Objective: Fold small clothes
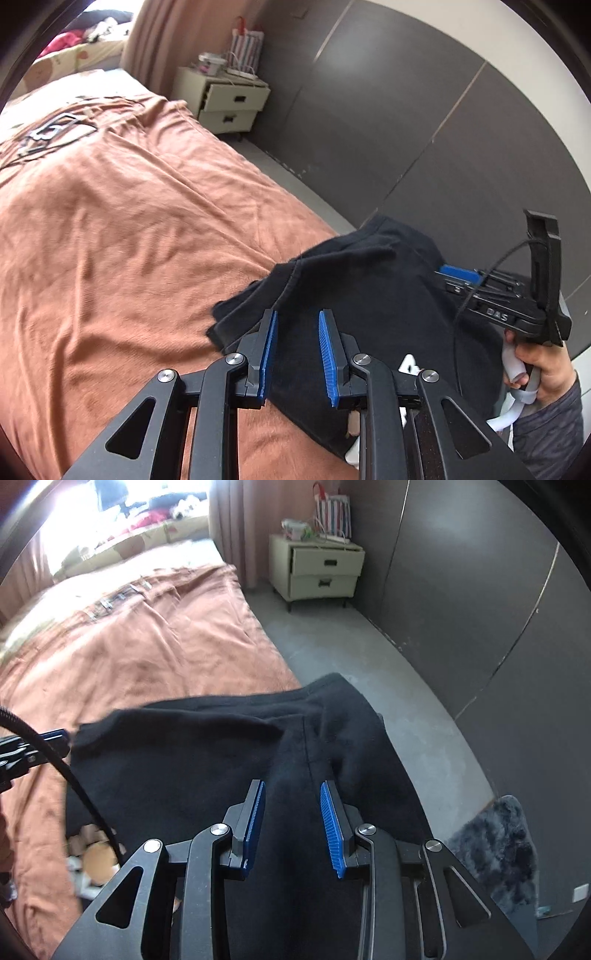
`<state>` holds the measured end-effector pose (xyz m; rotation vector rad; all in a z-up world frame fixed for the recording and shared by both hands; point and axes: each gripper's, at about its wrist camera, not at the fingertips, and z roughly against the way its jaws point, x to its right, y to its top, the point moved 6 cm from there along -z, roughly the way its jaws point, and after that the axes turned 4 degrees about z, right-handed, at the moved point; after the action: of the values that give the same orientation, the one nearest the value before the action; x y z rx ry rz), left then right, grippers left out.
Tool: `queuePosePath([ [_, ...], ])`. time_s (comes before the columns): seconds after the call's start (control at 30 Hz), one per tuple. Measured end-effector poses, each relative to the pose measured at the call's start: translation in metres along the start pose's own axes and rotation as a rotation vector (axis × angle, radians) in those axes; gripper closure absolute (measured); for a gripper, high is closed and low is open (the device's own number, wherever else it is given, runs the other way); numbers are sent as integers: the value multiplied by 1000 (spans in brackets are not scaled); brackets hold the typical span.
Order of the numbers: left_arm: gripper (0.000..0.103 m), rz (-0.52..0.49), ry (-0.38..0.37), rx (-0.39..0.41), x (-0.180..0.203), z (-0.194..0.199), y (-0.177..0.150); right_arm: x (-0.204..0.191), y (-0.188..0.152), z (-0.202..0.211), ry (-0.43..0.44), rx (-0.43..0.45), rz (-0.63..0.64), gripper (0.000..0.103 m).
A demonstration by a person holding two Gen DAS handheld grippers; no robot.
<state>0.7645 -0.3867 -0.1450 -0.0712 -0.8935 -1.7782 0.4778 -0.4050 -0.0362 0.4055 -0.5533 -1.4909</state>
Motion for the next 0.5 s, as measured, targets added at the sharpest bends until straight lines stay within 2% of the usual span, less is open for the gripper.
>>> queuePosePath([
  [0.1,80,-39,62,-36,-6,-23,-2,14,6,-23,-59,-37,2,75],
  [0.17,81,-63,95,-43,-12,-35,1,21,11,-34,-49,-45,8,75],
  [0.23,88,-61,110,-52,-19,-45,3,26,14,-41,-63,-46,32,75],
  [0.33,89,-60,132,-49,-28,-56,6,33,16,-48,-79,-37,11,77],
  [0.43,89,-72,204,-48,-34,-61,9,40,24,-46,-91,-23,-11,77],
  [0.5,89,-36,210,-48,-37,-56,13,42,26,-39,-111,-4,-29,77],
])
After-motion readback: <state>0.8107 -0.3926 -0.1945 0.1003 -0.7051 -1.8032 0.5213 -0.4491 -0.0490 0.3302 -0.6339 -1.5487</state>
